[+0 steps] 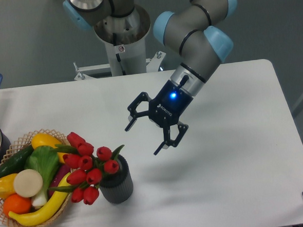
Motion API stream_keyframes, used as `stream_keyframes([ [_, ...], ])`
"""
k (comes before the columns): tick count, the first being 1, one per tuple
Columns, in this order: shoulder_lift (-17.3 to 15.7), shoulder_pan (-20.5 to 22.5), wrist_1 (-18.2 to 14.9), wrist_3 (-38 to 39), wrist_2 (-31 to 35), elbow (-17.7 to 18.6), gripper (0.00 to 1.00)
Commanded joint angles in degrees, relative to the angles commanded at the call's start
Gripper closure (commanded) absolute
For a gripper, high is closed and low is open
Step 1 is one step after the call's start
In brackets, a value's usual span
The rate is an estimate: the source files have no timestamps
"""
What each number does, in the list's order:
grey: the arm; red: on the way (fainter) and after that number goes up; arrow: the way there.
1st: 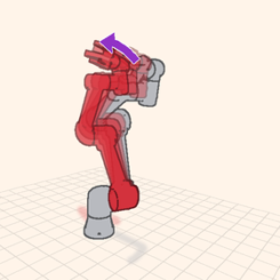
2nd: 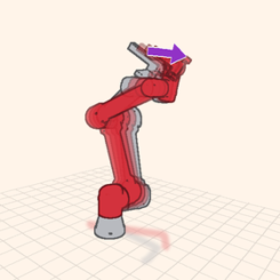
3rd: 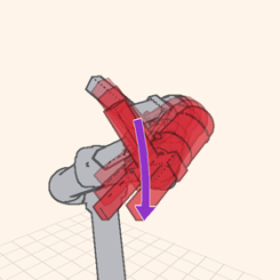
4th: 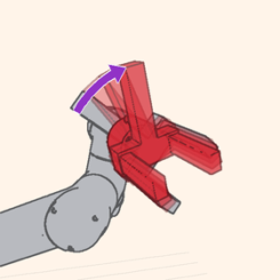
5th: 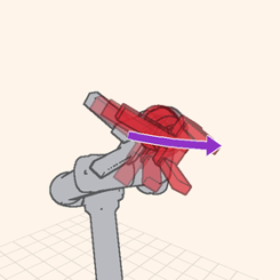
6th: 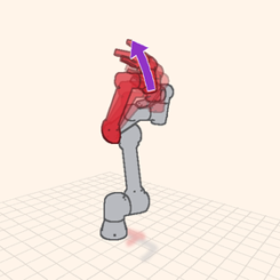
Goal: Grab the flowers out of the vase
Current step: 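Lower the open gripper onto the tulip stems above the grey vase, then close the gripper around the tulip stems at the vase mouth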
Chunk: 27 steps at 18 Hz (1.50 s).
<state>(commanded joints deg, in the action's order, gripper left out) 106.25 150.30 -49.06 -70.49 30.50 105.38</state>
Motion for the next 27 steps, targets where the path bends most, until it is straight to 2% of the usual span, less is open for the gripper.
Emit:
stream_keyframes([
  [3, 1.8, -1.8, 3.0, 0.1, -0.1, -0.2, 0.00],
  [14, 3.2, -6.4, 3.2, 0.3, -0.7, -1.0, 0.00],
  [22, 3.2, -7.0, 3.5, 2.8, -2.1, -1.1, 0.00],
  [27, 4.6, -7.4, 4.8, 5.5, -2.0, -2.9, 0.15],
])
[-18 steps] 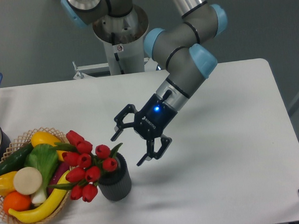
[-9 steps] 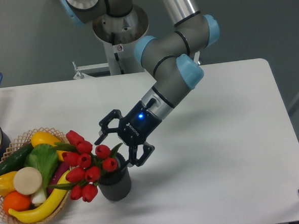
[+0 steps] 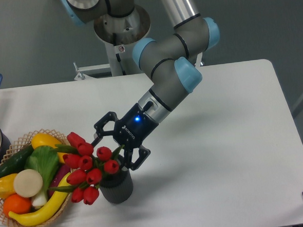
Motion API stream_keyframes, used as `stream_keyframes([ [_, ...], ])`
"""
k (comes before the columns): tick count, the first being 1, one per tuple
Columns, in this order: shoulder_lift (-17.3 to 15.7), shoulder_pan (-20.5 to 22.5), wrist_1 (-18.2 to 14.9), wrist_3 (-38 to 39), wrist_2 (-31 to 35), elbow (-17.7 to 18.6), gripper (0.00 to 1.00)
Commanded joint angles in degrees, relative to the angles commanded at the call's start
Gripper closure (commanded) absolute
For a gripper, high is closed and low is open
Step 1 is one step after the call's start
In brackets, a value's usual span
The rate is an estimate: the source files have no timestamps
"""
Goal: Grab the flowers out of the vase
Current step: 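Close the gripper around the tulip stems at the vase mouth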
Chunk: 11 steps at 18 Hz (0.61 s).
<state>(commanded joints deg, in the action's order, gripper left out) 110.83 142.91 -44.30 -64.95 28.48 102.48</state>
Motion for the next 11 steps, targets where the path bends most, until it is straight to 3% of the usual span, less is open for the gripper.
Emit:
stream_keyframes([
  [6, 1.3, -0.3, 0.0, 1.8, 0.4, -1.8, 0.32],
  [11, 1.0, -0.3, 0.0, 2.4, 0.6, -1.8, 0.60],
])
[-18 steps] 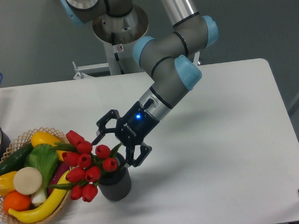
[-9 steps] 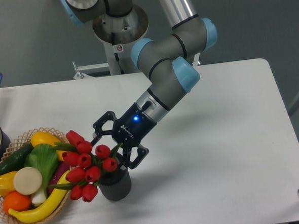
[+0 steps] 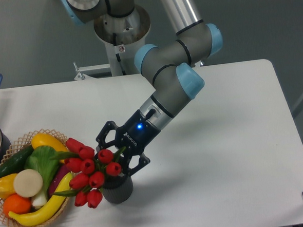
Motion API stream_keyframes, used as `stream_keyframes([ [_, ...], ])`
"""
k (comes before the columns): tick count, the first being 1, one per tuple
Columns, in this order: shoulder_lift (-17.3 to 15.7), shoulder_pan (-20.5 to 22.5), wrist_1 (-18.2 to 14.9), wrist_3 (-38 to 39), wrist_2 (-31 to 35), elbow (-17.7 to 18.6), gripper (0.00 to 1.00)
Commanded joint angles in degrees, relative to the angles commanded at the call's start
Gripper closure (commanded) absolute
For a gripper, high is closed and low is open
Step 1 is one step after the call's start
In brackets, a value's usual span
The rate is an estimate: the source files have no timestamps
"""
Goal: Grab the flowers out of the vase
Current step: 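Close the gripper around the tulip stems at the vase mouth, then lift the gripped tulip bunch up out of the grey vase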
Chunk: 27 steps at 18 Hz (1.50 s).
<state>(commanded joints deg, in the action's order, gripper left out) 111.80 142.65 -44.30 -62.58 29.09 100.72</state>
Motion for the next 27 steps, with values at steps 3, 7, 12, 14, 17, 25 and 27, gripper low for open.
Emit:
stream_keyframes([
  [3, -0.4, 0.0, 0.0, 0.9, 0.1, 0.2, 0.64],
  [7, -1.5, 0.0, 0.0, 2.1, 0.1, 0.7, 0.67],
  [12, -3.0, 0.4, 0.0, 3.0, -0.4, 0.6, 0.67],
  [14, -3.2, 0.7, 0.0, 3.3, -0.6, 0.3, 0.67],
  [17, -3.5, 1.3, 0.2, 4.2, -0.8, -0.6, 0.67],
  [25, -4.0, 3.1, 0.3, 6.2, -4.6, -2.9, 0.67],
  [27, -4.3, 3.3, 0.3, 6.9, -5.3, -2.9, 0.67],
])
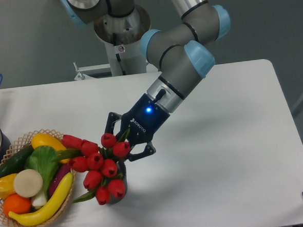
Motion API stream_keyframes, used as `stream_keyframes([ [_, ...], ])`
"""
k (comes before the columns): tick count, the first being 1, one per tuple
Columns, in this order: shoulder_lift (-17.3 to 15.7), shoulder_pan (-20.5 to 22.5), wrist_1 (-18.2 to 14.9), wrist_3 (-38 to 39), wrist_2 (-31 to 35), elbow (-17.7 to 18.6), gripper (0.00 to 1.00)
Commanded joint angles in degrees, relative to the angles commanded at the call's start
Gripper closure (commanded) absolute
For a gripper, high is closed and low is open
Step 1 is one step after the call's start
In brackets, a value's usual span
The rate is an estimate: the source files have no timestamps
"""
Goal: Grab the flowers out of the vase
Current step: 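Lift the gripped tulip bunch up out of the grey vase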
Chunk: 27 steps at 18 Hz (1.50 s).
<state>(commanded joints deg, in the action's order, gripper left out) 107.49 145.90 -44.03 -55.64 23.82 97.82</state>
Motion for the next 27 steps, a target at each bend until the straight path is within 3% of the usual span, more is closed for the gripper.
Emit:
stream_keyframes([
  [6, -1.0, 0.1, 0.0, 3.4, -2.0, -0.5, 0.67],
  [27, -1.3, 0.4, 0.0, 4.9, -3.0, -4.2, 0.67],
])
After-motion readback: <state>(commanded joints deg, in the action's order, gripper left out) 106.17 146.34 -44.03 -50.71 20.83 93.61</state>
